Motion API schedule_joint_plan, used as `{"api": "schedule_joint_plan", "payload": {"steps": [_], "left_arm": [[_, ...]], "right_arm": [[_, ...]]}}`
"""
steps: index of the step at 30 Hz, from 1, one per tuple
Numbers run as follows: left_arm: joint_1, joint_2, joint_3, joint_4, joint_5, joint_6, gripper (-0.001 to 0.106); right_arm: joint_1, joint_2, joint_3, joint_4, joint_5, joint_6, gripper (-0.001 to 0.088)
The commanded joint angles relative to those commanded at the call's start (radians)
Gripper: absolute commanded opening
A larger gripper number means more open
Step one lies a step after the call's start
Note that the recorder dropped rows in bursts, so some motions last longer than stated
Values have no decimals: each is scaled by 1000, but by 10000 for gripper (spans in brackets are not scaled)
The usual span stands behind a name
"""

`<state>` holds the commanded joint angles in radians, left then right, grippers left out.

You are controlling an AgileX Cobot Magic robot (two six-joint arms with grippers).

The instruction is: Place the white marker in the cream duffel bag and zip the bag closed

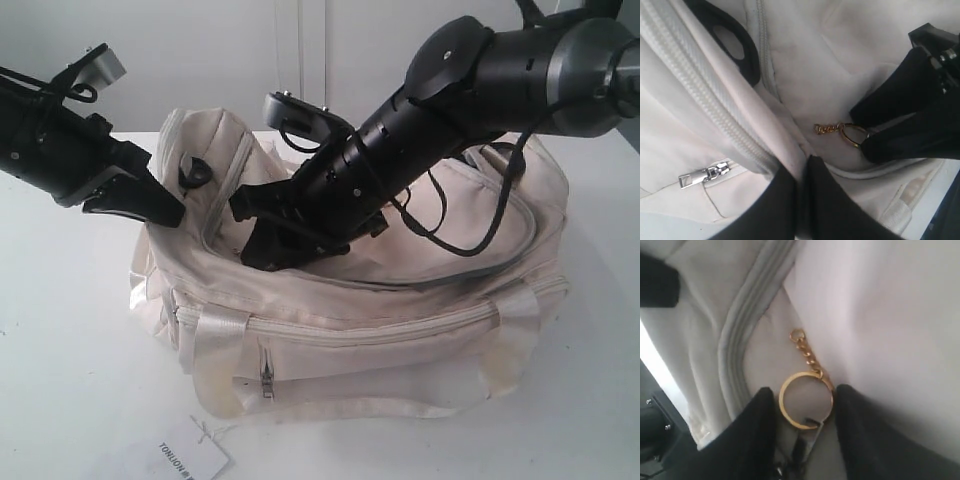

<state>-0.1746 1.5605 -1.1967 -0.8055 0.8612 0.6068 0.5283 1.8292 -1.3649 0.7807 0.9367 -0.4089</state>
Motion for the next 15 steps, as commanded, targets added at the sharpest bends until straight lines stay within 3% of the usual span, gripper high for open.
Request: {"api": "schedule_joint_plan", "payload": {"steps": [2,15], "left_arm": [[0,0,0,0,0,0,0],[0,0,0,0,0,0,0]], "right_arm": [[0,-8,0,0,0,-16,0],[0,-149,0,0,-134,-37,0]]}}
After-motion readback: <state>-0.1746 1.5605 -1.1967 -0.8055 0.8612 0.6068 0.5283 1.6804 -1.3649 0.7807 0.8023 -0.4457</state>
